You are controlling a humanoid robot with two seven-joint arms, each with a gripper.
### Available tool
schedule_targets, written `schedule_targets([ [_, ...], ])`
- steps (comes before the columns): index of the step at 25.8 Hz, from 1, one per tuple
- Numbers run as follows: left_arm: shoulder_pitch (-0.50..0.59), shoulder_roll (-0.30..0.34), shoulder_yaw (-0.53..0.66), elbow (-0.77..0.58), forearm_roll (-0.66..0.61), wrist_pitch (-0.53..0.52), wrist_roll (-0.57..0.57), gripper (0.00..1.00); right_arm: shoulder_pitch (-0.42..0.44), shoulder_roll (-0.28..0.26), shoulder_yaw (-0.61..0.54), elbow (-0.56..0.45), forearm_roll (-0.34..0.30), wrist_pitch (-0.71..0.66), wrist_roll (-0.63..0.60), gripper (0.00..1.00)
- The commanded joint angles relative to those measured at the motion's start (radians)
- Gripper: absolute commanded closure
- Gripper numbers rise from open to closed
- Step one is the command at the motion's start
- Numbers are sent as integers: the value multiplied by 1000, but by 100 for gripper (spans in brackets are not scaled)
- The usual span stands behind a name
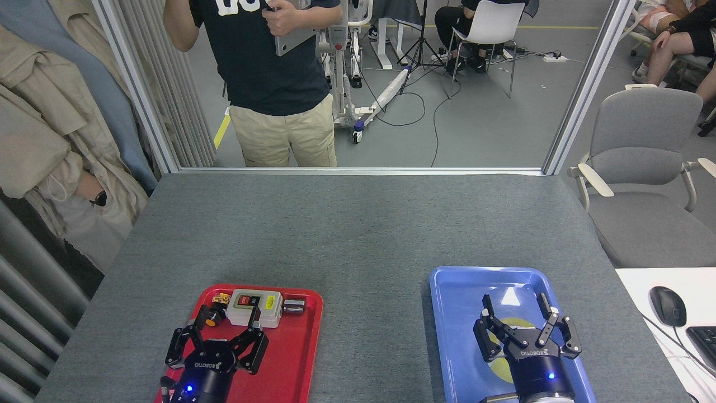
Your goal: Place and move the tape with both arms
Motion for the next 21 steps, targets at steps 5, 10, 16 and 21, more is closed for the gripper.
schedule_targets([
  [5,14,21,34,-5,6,-40,-2,0,4,21,-2,0,7,11,0,0],
  [10,33,46,45,-7,49,-26,3,0,9,24,1,2,5,2,7,0],
  [16,36,49,48,-5,63,-40,-1,0,16,38,1,2,5,0,7,0],
  [21,37,57,57,-7,65,-48,-5,0,24,43,0,2,5,0,7,0],
])
